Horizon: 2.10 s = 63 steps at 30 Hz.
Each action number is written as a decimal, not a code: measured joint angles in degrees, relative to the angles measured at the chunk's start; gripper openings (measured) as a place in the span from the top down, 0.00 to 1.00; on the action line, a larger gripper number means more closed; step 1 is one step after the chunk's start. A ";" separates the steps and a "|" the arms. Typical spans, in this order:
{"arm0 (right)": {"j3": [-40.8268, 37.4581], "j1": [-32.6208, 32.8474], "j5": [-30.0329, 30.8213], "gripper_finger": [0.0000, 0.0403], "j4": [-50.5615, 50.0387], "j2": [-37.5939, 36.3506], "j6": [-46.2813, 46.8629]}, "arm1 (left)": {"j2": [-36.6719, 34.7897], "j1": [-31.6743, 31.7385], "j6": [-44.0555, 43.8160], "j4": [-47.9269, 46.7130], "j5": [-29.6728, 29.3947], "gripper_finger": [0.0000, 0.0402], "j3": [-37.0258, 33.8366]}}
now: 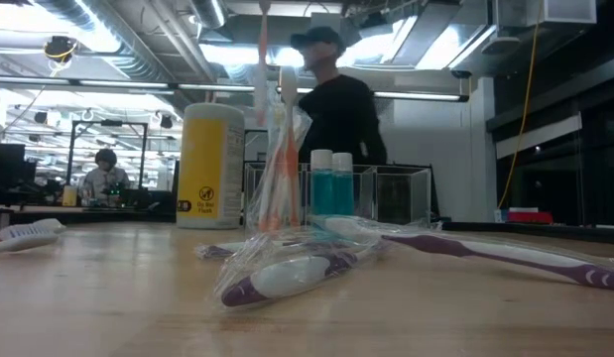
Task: Pick & Place toothbrushing station
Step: Put the white and orange toothbrush into the left compartment of the transparent organizer
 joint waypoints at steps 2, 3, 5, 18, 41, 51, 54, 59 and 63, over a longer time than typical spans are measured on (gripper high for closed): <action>0.00 0.23 -0.23 0.62 0.30 -0.02 0.00 | 0.96 0.05 -4.22 0.11 -1.69 1.00 -1.29; 0.00 0.37 -0.24 0.62 0.34 -0.02 0.00 | 1.34 0.13 -6.11 0.08 -2.51 1.00 -1.92; 0.00 0.70 -0.18 0.62 0.51 -0.02 -0.01 | 2.19 0.28 -8.87 -0.07 -2.66 1.00 -2.75; 0.00 1.37 0.70 0.62 1.01 -0.07 -0.26 | 10.08 0.87 -25.40 0.03 1.39 1.00 -8.17; 0.00 1.37 0.59 0.62 1.38 -0.09 -2.62 | -2.25 -1.81 -20.56 -0.90 5.56 0.57 -8.79; 0.00 1.63 0.23 0.62 1.43 -0.11 -2.84 | -2.33 -2.92 -27.16 -14.03 48.05 0.62 -12.14; 0.00 1.76 0.21 0.62 1.50 -0.11 -3.37 | -2.07 -5.89 -35.49 -13.08 53.93 0.65 -15.85; 0.00 1.81 0.22 0.62 1.94 -0.11 -4.03 | -2.07 -11.27 -64.86 -13.21 53.08 0.70 -21.30; 0.00 1.81 0.12 0.62 2.30 -0.11 -4.57 | -1.94 -10.88 -68.83 -9.37 56.55 0.74 -25.01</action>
